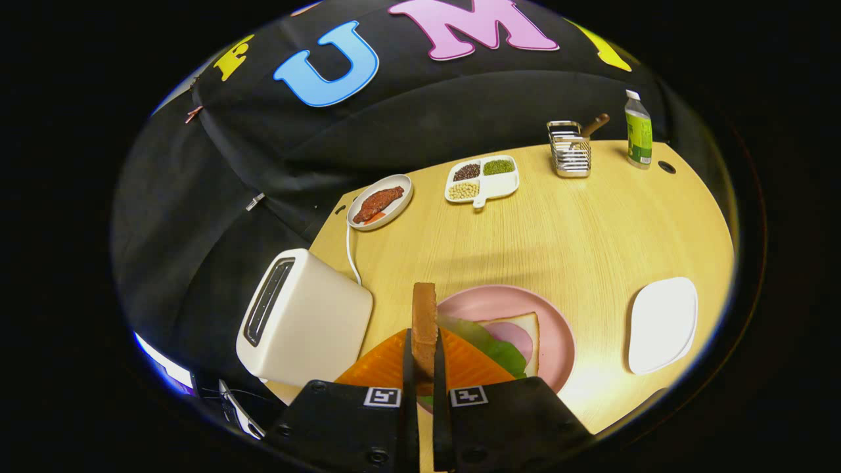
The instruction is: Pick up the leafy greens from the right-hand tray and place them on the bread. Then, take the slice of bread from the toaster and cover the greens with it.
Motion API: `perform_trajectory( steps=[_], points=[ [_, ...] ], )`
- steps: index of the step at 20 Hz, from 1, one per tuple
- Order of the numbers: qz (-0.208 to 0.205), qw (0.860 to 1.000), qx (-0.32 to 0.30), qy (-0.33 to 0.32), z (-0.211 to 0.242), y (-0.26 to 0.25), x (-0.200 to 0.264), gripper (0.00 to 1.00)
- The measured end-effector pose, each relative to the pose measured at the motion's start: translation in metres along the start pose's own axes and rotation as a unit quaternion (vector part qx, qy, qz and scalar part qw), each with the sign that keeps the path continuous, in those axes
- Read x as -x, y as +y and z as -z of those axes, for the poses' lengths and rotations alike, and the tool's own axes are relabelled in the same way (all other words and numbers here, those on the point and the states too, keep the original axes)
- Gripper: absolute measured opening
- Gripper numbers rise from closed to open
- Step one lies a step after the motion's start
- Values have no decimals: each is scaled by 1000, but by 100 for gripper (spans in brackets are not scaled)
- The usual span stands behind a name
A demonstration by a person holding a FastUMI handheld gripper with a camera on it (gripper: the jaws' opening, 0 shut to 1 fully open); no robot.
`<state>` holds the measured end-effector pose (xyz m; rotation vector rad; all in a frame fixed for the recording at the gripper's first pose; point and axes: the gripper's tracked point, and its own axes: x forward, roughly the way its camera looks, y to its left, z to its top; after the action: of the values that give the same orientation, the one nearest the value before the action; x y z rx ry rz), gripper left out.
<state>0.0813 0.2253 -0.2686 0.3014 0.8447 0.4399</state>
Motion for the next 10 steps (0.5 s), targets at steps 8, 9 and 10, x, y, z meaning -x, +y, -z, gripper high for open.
perform_trajectory(
  steps=[8, 9, 10],
  points=[
    [38, 999, -25, 10, 12, -39, -2, 16],
    [48, 999, -23, 11, 14, -45, -2, 18],
    [58, 998, -21, 11, 15, -51, -1, 23]
  ],
)
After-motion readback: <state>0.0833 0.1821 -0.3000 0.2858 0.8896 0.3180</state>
